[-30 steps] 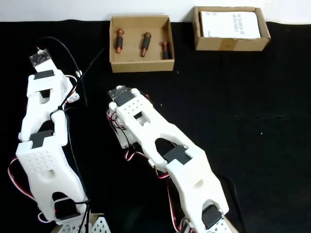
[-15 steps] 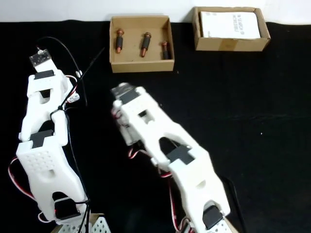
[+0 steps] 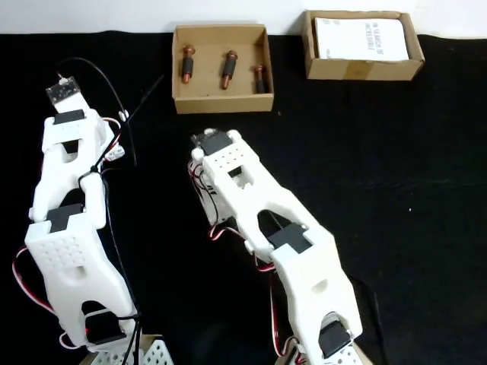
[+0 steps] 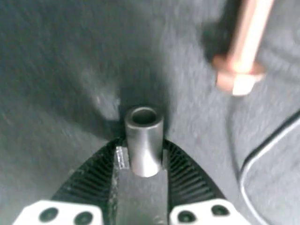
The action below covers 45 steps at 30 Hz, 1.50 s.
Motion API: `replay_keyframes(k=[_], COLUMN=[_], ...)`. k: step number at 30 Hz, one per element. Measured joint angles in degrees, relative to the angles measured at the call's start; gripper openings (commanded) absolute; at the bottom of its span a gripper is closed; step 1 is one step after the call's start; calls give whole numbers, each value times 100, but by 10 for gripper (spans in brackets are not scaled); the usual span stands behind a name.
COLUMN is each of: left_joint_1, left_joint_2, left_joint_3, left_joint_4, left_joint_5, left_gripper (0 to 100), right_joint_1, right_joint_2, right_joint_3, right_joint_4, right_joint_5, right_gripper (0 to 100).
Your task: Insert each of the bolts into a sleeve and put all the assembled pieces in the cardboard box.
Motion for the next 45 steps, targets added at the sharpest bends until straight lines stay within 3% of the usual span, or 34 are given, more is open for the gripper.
replay_keyframes(k=[3, 9, 16, 22, 33, 39, 45], left_joint_1=[18, 659, 2198, 3543, 4141, 4123, 4141], left_joint_2=[0, -281, -747, -316, 976, 1037, 1600], left_joint_3=[-114, -387, -1125, -1916, -3218, -3719, -3754], left_joint_4=[62, 1196, 2910, 3534, 3622, 3710, 3710], left_joint_5=[167, 316, 791, 1125, 2022, 2207, 2224], left_gripper=[130, 160, 200, 201, 201, 200, 200], right_joint_1=[369, 1574, 3613, 4703, 4607, 4369, 4360], right_joint_2=[-765, -2901, -4607, -5574, -8053, -8870, -9196], right_joint_3=[9, 105, 1196, 2813, 6400, 7560, 7727], right_joint_4=[105, 527, 545, -475, -3174, -3490, -3499], right_joint_5=[0, 527, 607, 607, 607, 607, 607], right_gripper=[6, 6, 6, 6, 6, 6, 6])
